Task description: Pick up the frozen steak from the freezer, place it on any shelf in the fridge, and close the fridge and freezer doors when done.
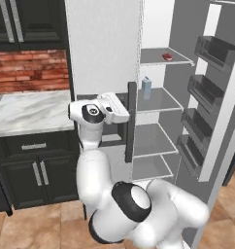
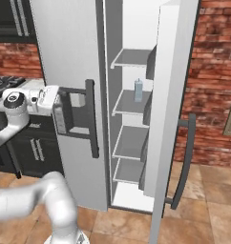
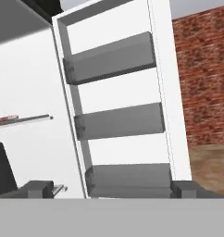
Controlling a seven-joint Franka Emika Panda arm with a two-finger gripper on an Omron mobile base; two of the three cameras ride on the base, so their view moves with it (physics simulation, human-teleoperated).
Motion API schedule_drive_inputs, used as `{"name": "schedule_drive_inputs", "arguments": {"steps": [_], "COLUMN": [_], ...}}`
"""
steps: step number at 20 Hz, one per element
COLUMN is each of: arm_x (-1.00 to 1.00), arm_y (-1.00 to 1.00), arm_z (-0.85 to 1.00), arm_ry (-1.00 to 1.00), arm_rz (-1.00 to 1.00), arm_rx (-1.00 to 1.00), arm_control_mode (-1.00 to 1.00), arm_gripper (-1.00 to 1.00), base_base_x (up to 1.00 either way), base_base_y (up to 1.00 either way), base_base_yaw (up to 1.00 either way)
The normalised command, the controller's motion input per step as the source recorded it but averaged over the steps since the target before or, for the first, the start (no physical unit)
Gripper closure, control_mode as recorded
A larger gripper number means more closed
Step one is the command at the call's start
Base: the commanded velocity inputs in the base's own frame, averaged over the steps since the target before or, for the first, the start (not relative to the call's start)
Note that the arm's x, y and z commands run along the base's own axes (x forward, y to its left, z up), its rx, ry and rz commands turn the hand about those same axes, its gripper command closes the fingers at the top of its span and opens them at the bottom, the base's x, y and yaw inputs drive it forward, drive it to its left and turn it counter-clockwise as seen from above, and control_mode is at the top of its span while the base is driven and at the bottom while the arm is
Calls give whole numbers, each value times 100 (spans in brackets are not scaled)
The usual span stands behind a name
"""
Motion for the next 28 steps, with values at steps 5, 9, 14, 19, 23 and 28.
{"name": "schedule_drive_inputs", "arguments": {"steps": [5,9,14,19,23,28], "arm_x": [-100,-100,-100,-100,-100,-100], "arm_y": [-62,-60,-63,-60,-42,-38], "arm_z": [39,38,37,41,54,53], "arm_ry": [0,0,3,9,14,15], "arm_rz": [26,26,26,26,21,19], "arm_rx": [7,8,11,12,13,14], "arm_control_mode": [-100,-100,-100,-100,-100,-100], "arm_gripper": [-100,-100,-100,-100,-100,-100], "base_base_x": [0,0,0,0,0,0], "base_base_y": [0,0,0,0,0,0], "base_base_yaw": [0,0,0,0,0,0]}}
